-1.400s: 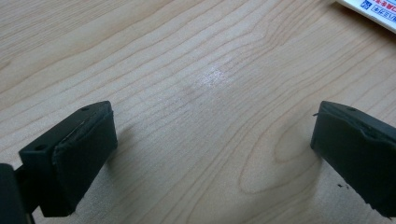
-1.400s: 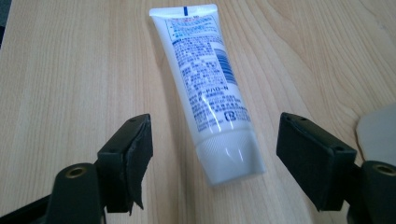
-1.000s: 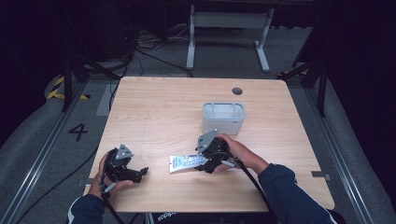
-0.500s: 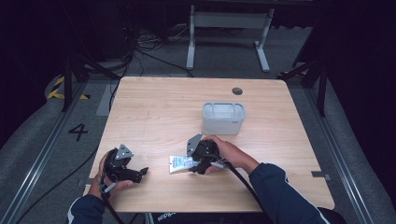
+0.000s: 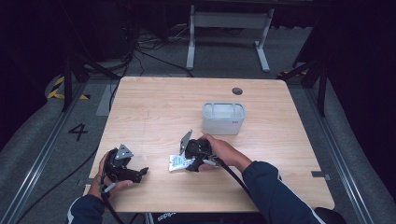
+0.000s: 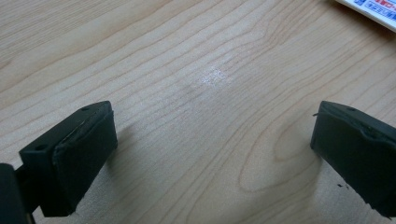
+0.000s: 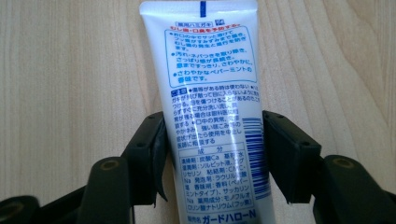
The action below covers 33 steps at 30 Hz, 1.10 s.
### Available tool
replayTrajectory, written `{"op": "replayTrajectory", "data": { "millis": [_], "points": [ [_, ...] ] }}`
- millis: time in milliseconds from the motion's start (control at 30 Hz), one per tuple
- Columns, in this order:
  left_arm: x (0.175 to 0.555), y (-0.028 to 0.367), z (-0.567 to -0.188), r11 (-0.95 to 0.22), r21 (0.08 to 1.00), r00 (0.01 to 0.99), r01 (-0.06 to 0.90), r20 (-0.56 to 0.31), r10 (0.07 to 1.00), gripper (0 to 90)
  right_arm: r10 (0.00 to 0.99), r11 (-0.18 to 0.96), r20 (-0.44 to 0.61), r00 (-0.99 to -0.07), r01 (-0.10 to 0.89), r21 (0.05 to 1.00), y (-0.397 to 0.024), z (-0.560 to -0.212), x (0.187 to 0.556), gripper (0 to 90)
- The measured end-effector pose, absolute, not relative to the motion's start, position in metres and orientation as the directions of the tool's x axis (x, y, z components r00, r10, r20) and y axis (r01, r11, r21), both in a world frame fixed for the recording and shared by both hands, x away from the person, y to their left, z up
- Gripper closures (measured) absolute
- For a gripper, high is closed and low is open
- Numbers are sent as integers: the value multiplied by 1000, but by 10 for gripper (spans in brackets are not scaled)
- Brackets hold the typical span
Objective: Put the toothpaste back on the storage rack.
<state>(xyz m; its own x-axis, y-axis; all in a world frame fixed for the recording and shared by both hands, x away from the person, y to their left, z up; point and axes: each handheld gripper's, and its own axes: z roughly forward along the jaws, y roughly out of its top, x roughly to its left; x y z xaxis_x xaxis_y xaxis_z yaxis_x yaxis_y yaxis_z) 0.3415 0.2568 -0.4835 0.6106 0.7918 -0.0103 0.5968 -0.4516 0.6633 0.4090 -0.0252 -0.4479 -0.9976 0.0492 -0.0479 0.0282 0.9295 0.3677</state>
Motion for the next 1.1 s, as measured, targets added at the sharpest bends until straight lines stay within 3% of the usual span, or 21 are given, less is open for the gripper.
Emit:
{"op": "replayTrajectory", "data": {
  "millis": [433, 1100],
  "points": [
    [341, 257, -483, -454, 661, 612, 597, -9, 791, 10, 67, 909, -39, -997, 44, 415, -34, -444, 412, 582],
    [341, 257, -483, -455, 661, 613, 596, -8, 790, 11, 153, 798, -43, -987, 98, 594, -90, -417, 412, 618]
  ]
}}
